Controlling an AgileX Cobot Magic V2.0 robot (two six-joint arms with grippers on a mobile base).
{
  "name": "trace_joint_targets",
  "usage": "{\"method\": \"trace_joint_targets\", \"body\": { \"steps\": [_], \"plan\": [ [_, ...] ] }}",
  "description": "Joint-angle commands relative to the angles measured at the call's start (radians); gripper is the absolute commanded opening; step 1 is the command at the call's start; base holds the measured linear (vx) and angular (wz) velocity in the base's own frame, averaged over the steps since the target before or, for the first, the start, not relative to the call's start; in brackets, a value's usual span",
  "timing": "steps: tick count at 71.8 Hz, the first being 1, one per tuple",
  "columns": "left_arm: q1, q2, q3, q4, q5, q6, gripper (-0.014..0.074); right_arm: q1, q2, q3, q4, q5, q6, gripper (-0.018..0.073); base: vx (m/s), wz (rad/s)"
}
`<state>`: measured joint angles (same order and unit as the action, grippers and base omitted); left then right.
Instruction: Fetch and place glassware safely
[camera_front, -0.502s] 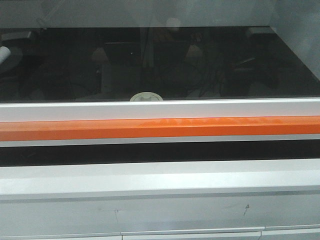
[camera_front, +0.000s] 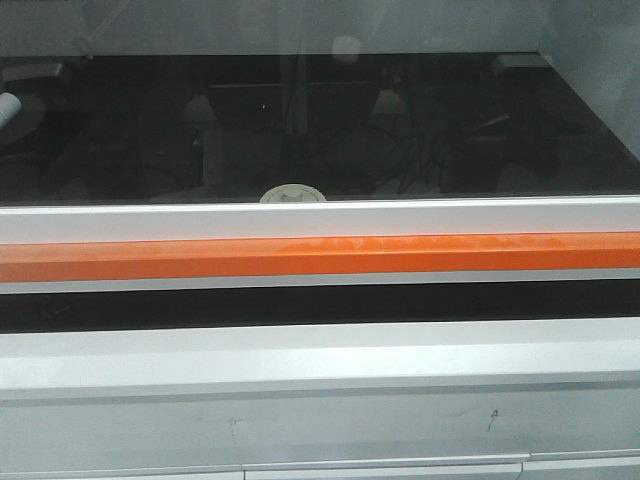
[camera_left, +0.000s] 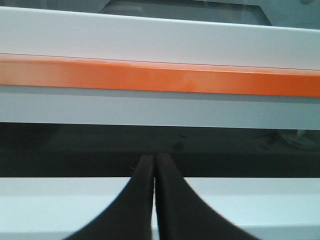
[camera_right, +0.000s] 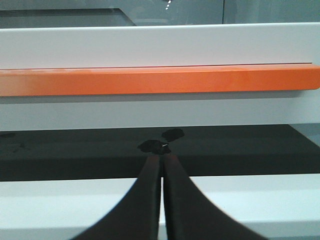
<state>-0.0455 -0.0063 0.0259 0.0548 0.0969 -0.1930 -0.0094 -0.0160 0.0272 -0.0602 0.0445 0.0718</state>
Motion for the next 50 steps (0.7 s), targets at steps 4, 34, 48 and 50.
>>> {"method": "trace_joint_targets", "body": {
  "steps": [4,34,48,50],
  "plan": [
    [-0.001,-0.018,0.030,-0.004,-0.078,-0.008,-0.0007,-0.007,-0.005,0.019,0.000,-0.072,-0.010,-0.0008,0.00,0.00],
    [-0.001,-0.018,0.030,-0.004,-0.078,-0.008,-0.0007,-0.007,-0.005,0.019,0.000,-0.072,-0.010,-0.0008,0.00,0.00],
    [-0.001,-0.018,0.030,0.006,-0.153,-0.001,-0.0007,-0.007,-0.005,0.017,0.000,-0.093,-0.010,-0.0008,0.00,0.00],
    [-0.001,-0.018,0.030,0.004,-0.190,-0.001,-0.0007,-0.007,-0.005,0.016,0.000,-0.101,-0.010,-0.0008,0.00,0.00]
  ]
}}
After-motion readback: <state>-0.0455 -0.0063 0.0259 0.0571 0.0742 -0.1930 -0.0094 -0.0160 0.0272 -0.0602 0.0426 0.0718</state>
